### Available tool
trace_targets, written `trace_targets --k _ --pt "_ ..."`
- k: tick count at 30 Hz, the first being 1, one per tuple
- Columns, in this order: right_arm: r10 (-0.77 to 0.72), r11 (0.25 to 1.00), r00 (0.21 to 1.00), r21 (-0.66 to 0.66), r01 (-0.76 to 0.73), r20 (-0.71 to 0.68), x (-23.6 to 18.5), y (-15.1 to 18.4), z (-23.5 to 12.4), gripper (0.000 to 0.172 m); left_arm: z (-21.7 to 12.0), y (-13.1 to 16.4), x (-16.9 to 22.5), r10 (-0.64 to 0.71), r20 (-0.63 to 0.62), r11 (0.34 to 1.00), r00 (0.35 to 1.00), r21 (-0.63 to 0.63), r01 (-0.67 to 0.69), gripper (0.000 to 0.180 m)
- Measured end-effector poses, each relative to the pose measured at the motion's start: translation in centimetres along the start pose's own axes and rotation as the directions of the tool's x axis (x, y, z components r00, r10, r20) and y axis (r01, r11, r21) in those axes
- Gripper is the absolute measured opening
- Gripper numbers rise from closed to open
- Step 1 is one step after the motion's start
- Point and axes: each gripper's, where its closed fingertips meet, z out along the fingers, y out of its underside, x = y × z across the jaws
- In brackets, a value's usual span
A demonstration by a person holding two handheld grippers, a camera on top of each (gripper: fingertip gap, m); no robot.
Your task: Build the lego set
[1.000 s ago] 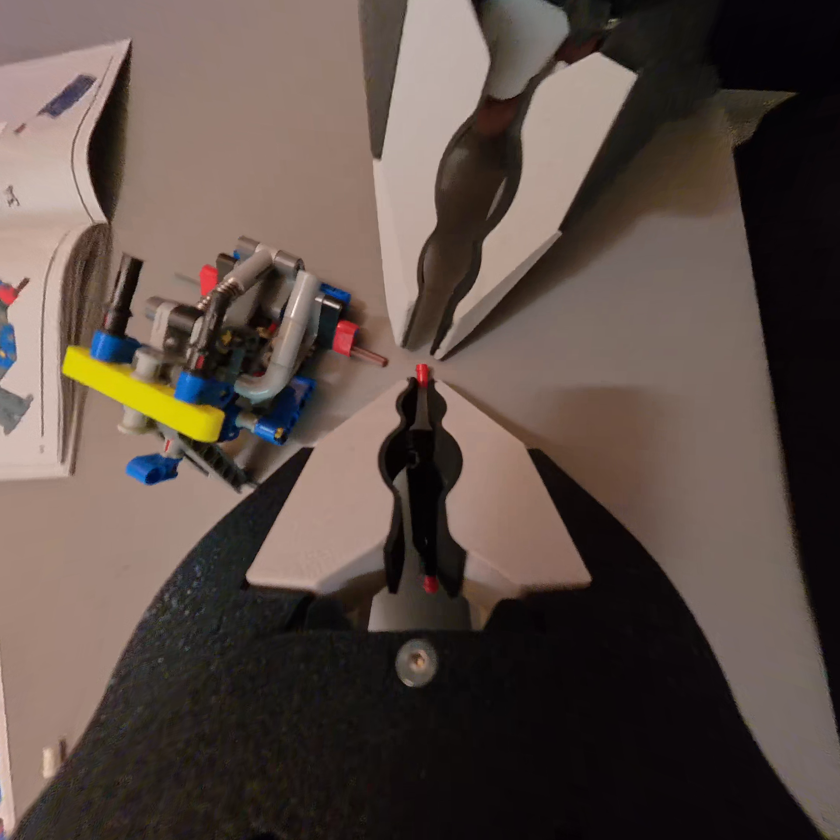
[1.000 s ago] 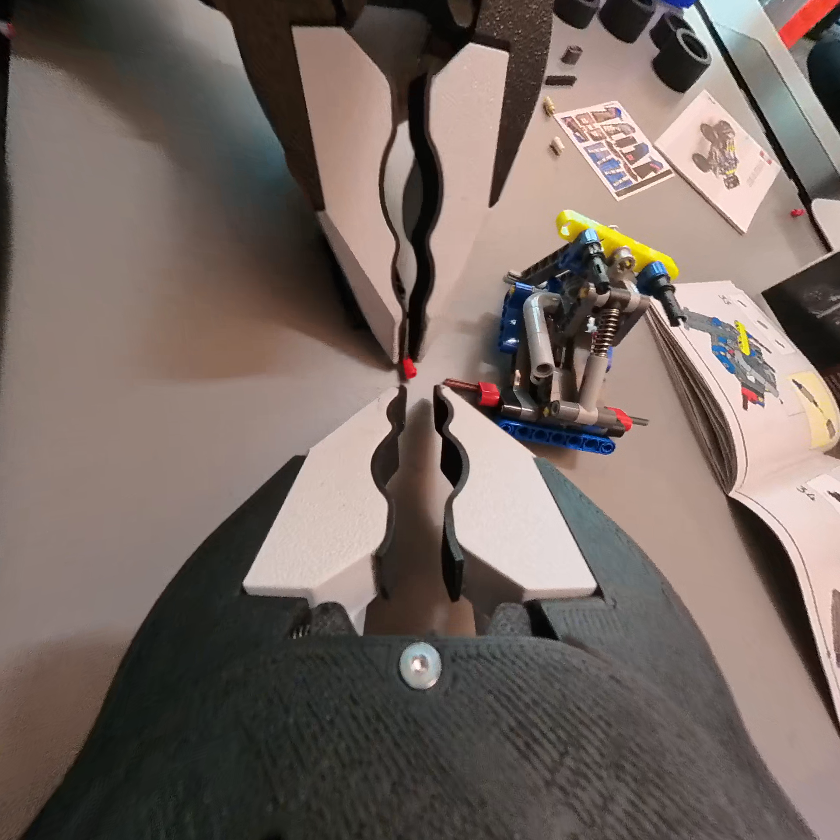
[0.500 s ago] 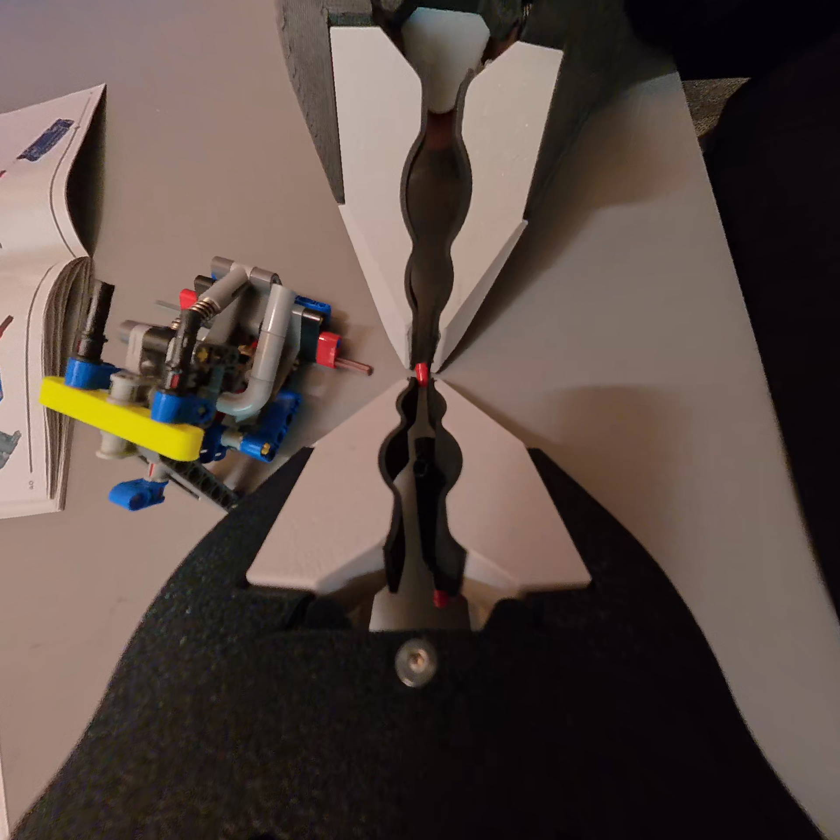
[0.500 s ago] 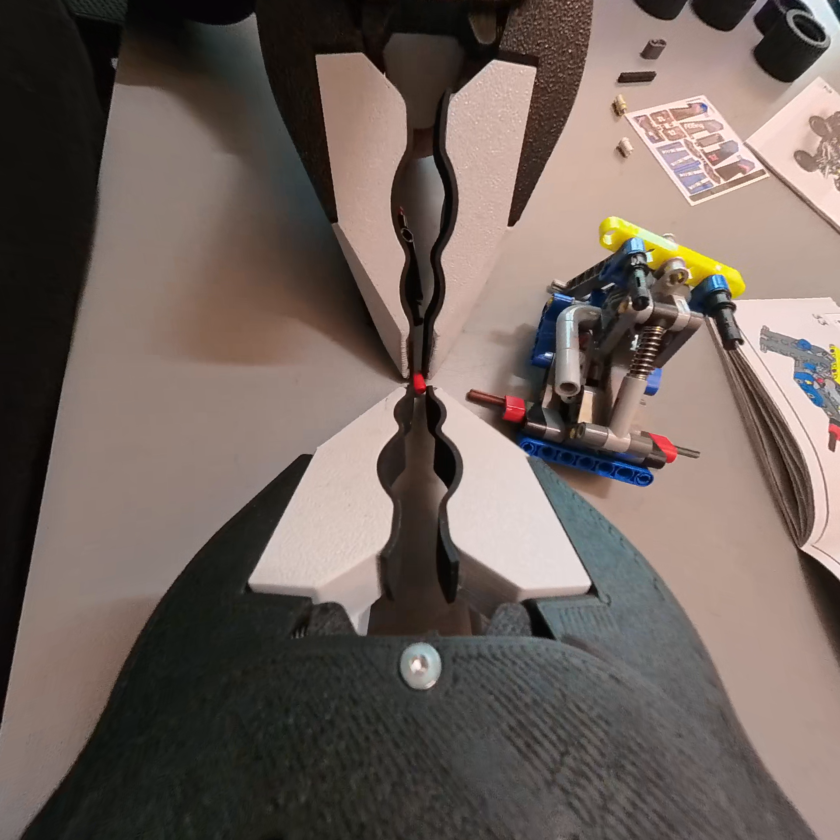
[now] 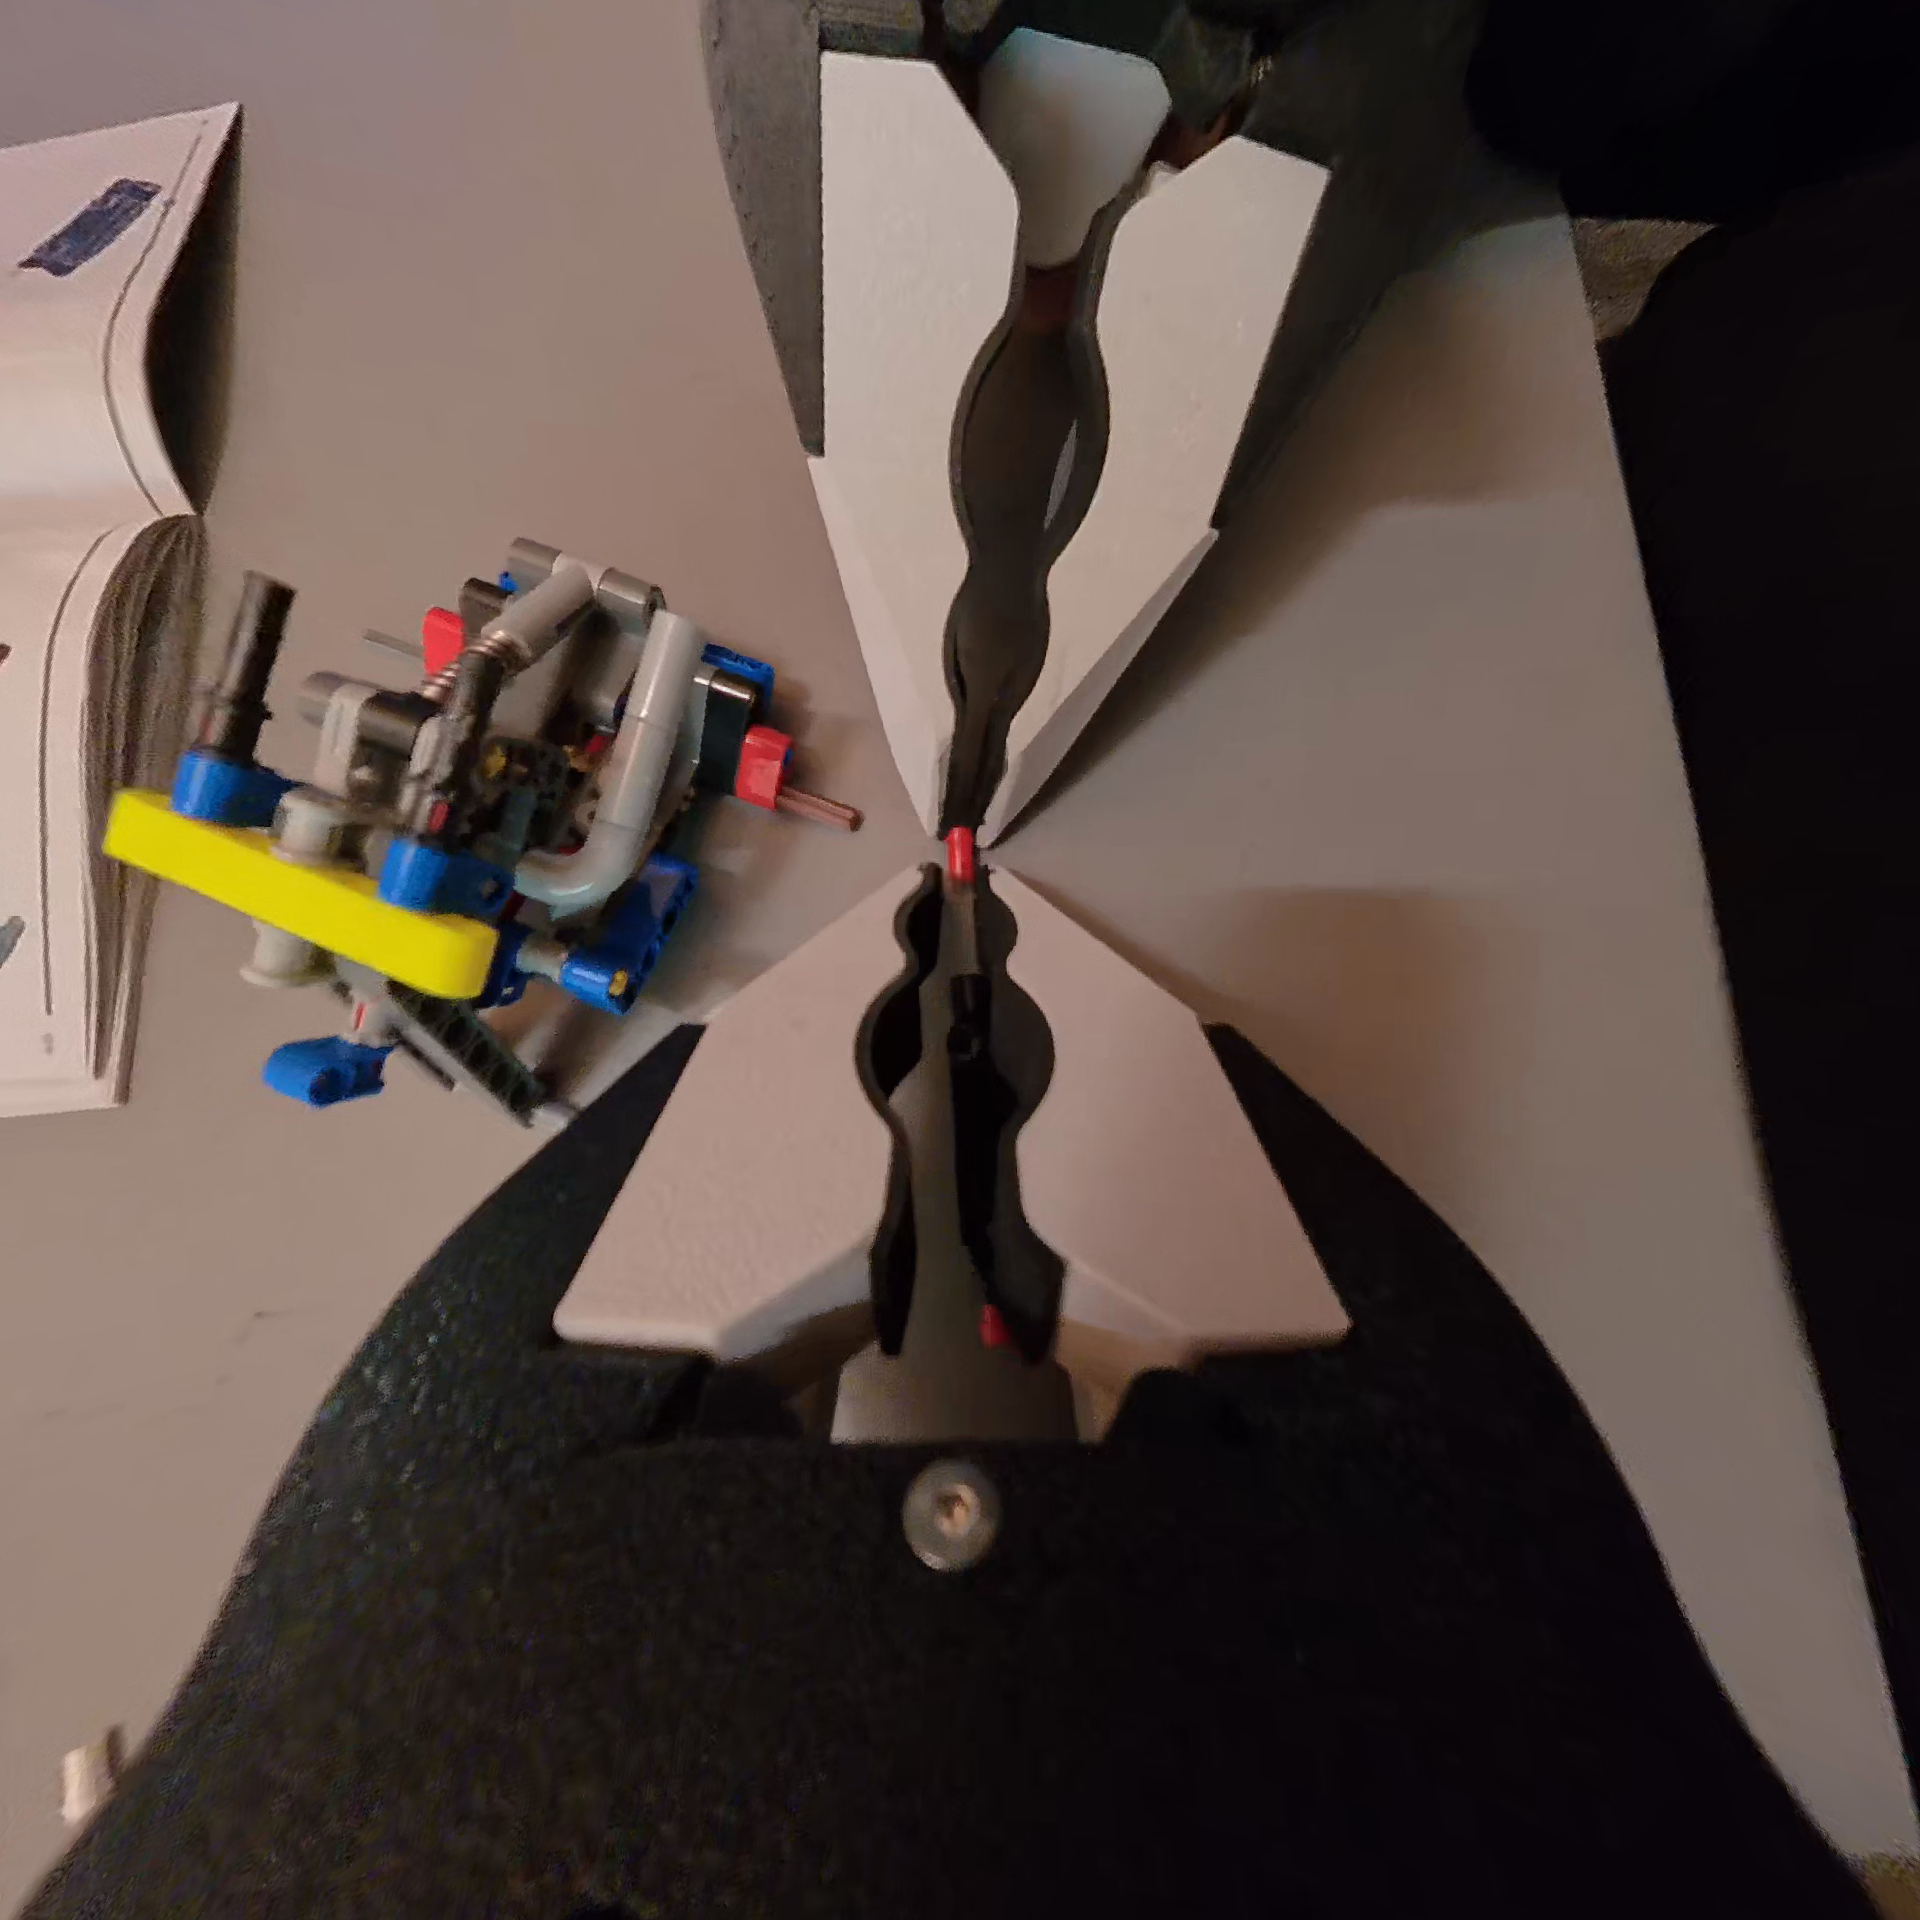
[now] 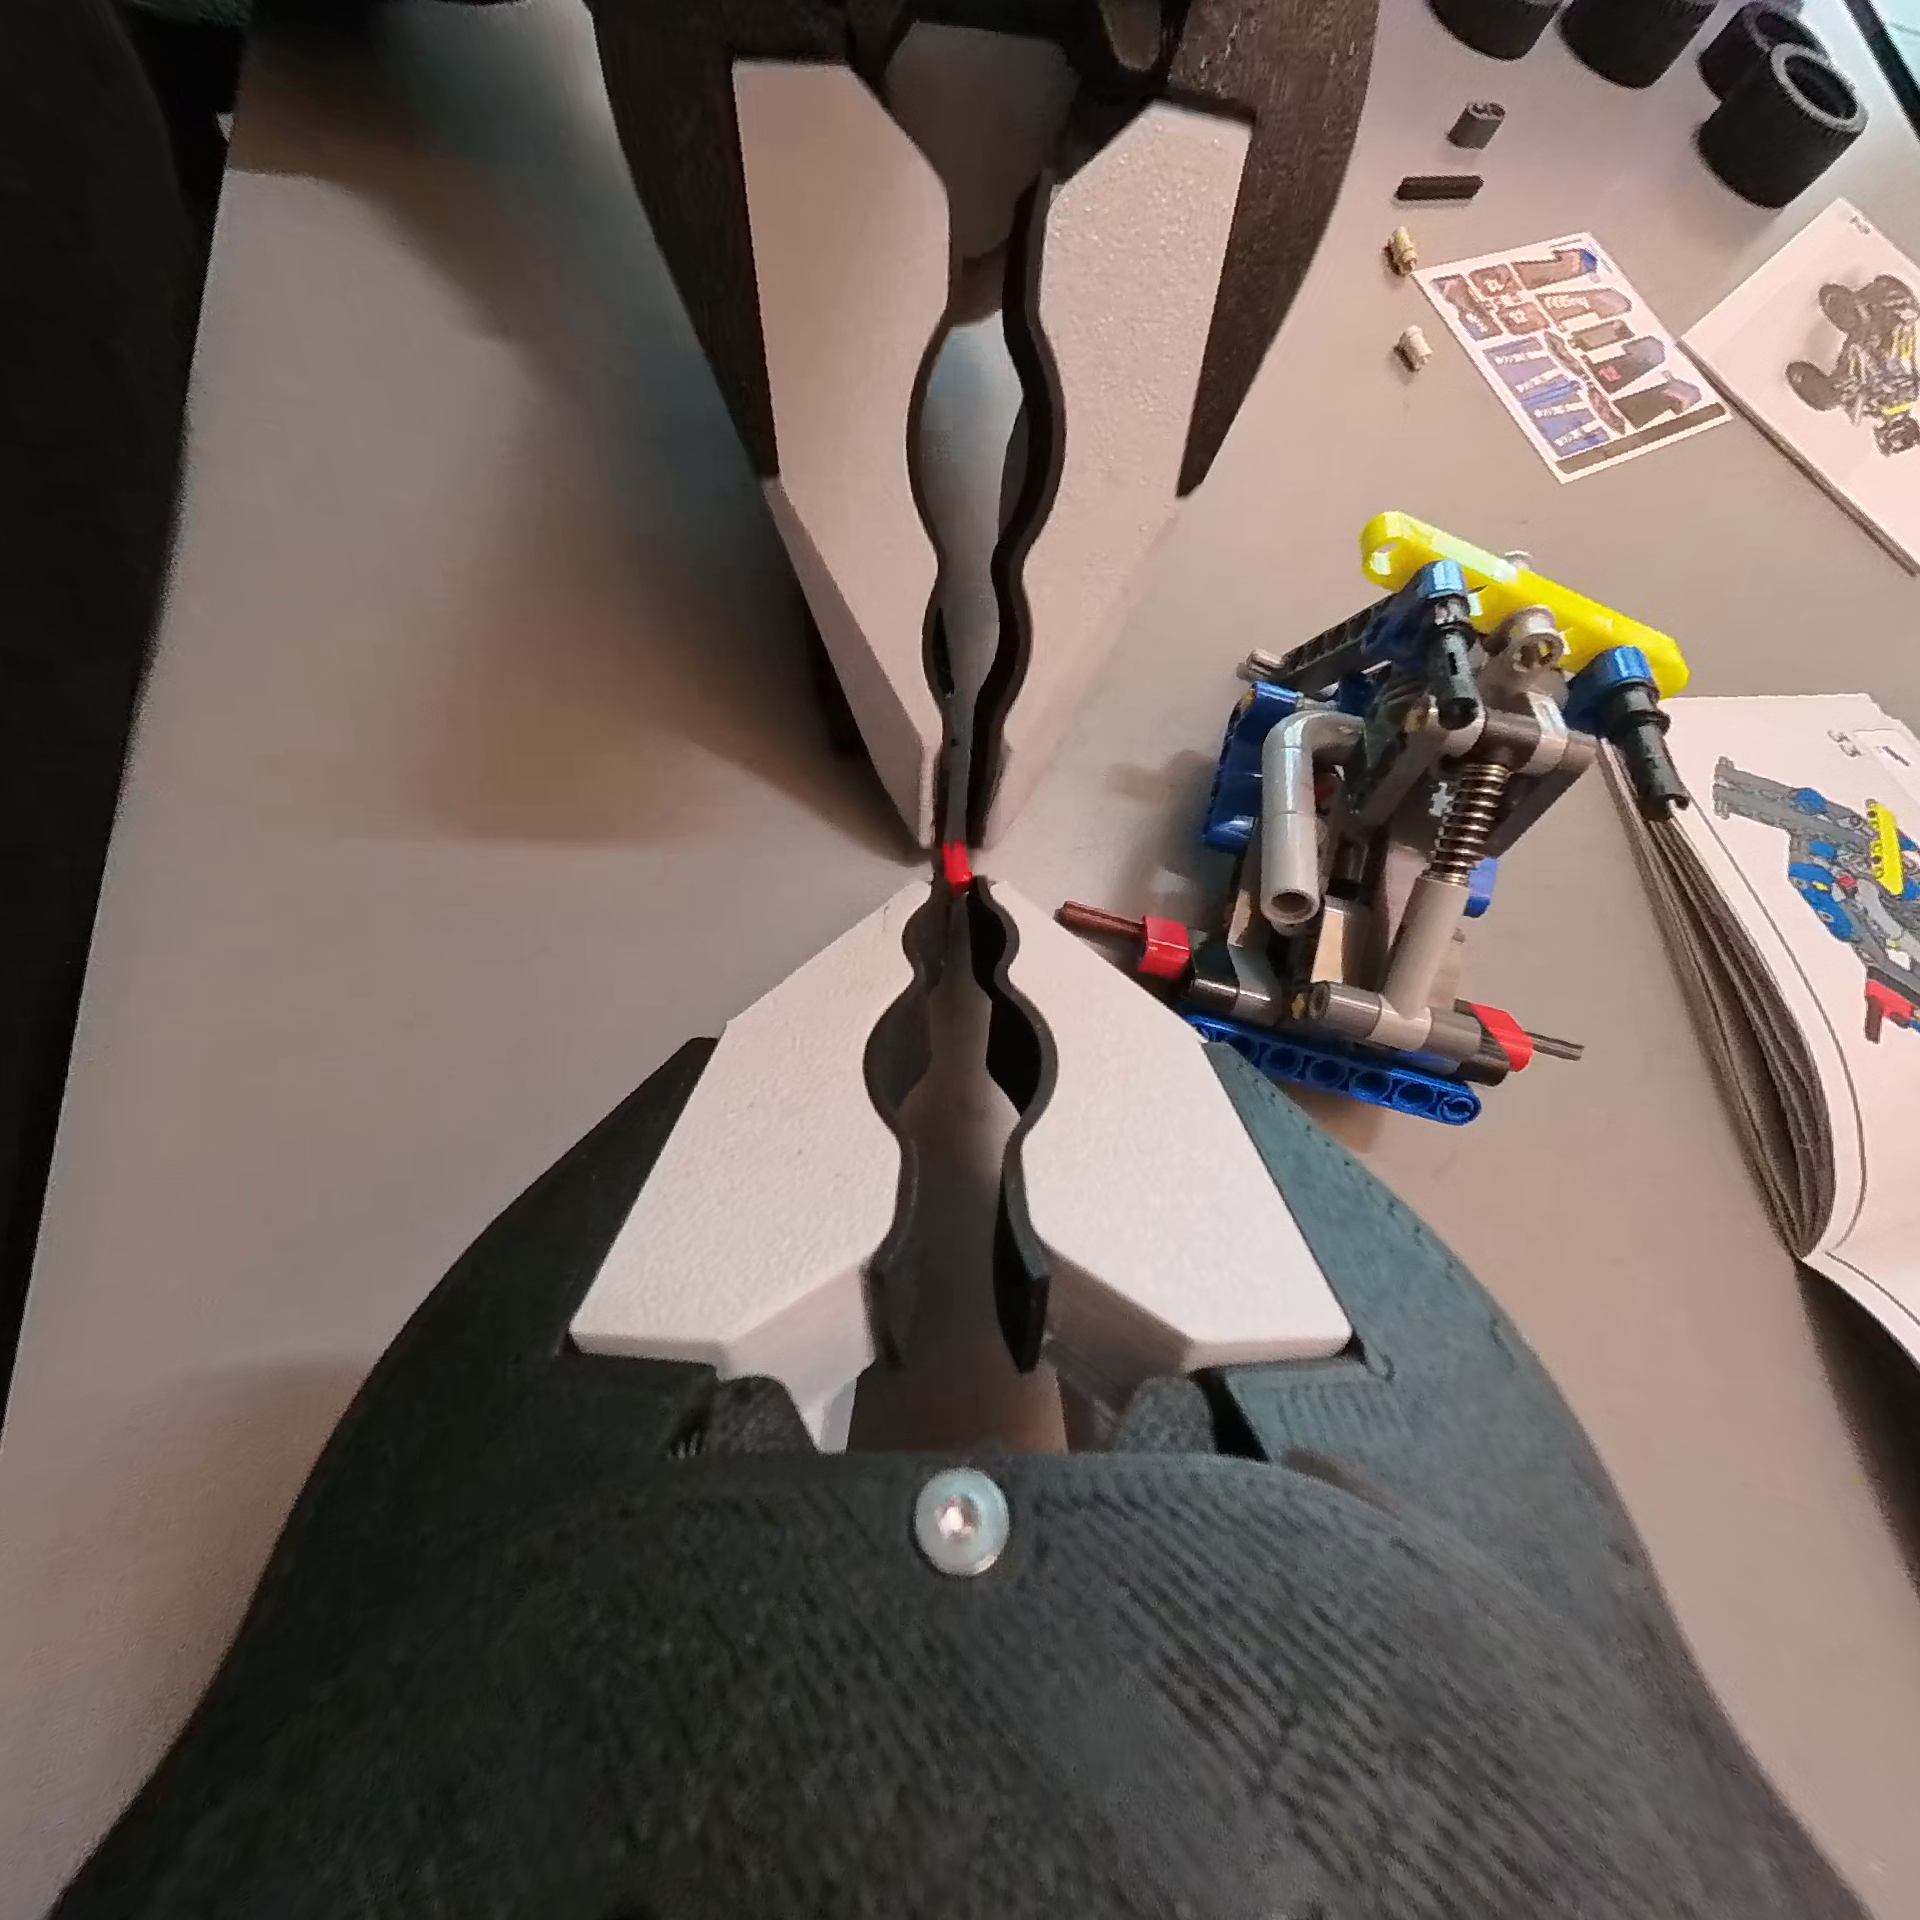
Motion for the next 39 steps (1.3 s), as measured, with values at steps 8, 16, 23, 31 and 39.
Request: trace_targets --k 8,16,23,31,39 --pt "0.012 1.000 1.000 -0.003 -0.012 -0.014 0.0 -0.2 0.2 0.002 -4.0 3.0 -1.0 -0.133 -0.029 0.990 0.991 -0.052 0.132 0.010" --pt "0.006 1.000 1.000 -0.004 -0.006 -0.027 -0.3 -0.9 0.9 0.002 -3.7 3.0 -0.8 -0.184 -0.049 0.981 0.982 -0.064 0.180 0.004" --pt "0.008 1.000 0.999 -0.006 -0.008 -0.042 0.0 -1.0 1.0 0.002 -3.9 3.1 1.3 -0.317 -0.108 0.942 0.942 -0.150 0.300 0.009" --pt "-0.027 1.000 0.999 0.012 0.027 -0.038 -0.1 -1.2 1.0 0.002 -2.5 2.8 0.6 -0.220 -0.073 0.969 0.973 -0.131 0.209 0.001" --pt "-0.025 1.000 0.998 0.003 0.026 -0.055 -0.1 -0.9 0.8 0.002 -2.6 2.8 0.4 -0.224 -0.100 0.971 0.969 -0.110 0.213 0.000"
